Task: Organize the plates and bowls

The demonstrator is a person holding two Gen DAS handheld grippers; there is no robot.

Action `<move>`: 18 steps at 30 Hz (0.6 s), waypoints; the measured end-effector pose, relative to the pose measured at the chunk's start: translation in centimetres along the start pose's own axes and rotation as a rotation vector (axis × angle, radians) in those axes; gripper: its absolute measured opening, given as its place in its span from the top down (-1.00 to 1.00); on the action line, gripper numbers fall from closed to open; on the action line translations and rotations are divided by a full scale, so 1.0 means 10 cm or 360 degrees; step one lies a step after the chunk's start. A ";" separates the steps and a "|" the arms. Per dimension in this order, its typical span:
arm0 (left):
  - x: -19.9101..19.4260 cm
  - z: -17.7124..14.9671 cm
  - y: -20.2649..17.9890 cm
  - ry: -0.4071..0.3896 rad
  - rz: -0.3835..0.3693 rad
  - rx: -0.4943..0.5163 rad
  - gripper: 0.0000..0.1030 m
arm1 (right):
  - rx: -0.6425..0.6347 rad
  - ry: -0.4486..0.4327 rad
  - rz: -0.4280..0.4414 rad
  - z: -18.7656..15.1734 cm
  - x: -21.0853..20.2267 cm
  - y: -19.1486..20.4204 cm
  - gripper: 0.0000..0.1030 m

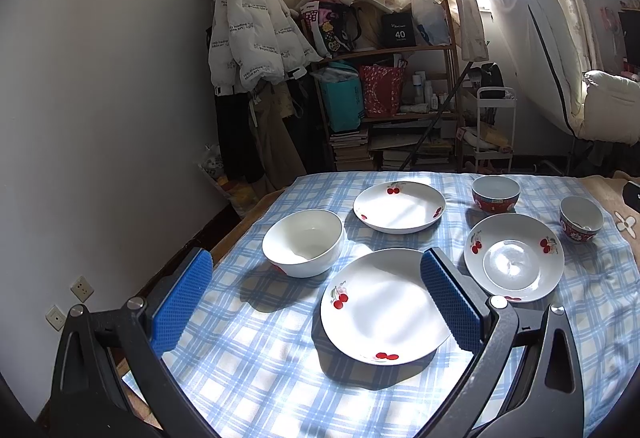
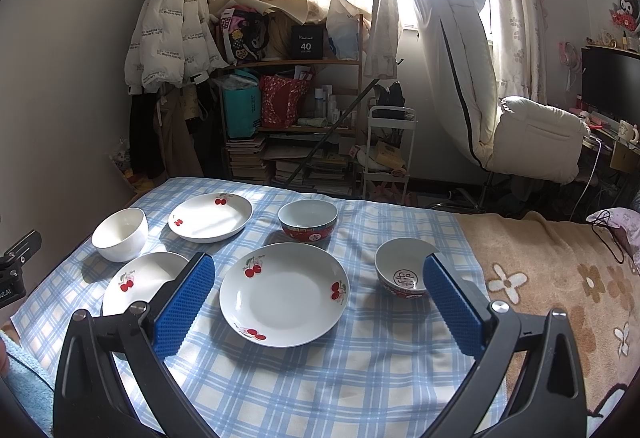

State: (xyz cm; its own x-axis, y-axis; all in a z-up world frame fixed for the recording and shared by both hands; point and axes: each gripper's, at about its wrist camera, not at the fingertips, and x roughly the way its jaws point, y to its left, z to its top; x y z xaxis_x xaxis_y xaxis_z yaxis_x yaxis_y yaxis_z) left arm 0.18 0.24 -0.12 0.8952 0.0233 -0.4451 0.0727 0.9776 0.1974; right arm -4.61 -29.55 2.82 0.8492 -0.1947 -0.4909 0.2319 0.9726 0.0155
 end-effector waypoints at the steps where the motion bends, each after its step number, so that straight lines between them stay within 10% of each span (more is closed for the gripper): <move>1: 0.00 0.00 0.00 0.0000 0.0000 0.0000 -0.99 | 0.0000 0.0000 0.0003 0.02 0.00 -0.01 -1.00; 18: 0.00 -0.01 0.00 -0.0001 0.0000 0.0001 -0.99 | 0.0000 0.0003 0.0003 0.03 0.00 -0.01 -1.00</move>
State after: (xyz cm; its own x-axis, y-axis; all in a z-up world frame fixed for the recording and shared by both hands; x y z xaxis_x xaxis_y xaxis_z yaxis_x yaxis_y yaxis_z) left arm 0.15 0.22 -0.19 0.8953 0.0232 -0.4448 0.0729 0.9775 0.1978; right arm -4.51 -29.69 3.04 0.8488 -0.1929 -0.4923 0.2306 0.9729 0.0164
